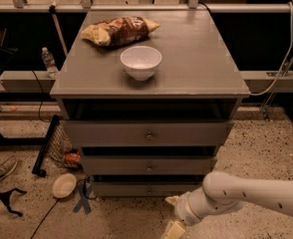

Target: Open bottom drawer

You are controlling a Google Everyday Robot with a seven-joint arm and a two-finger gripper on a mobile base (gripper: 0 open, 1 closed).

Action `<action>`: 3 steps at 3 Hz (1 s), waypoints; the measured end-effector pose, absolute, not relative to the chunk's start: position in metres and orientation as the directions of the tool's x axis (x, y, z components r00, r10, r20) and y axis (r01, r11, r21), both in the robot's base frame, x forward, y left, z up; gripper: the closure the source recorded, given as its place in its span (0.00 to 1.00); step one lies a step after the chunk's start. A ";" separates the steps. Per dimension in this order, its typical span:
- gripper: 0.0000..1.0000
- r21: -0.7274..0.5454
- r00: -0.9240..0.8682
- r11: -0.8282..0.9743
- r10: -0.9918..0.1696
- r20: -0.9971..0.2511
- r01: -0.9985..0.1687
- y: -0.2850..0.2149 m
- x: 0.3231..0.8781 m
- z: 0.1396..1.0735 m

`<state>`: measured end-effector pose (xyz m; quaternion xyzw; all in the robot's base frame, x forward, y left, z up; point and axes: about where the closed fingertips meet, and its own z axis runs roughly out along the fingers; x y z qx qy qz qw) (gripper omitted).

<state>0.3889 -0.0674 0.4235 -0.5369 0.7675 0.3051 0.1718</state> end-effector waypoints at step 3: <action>0.00 0.103 -0.273 0.262 -0.778 -0.565 -0.960 -0.103 0.457 0.363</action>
Offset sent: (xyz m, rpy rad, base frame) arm 0.0763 -0.0507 -0.0709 -0.1984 -0.1924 -0.0142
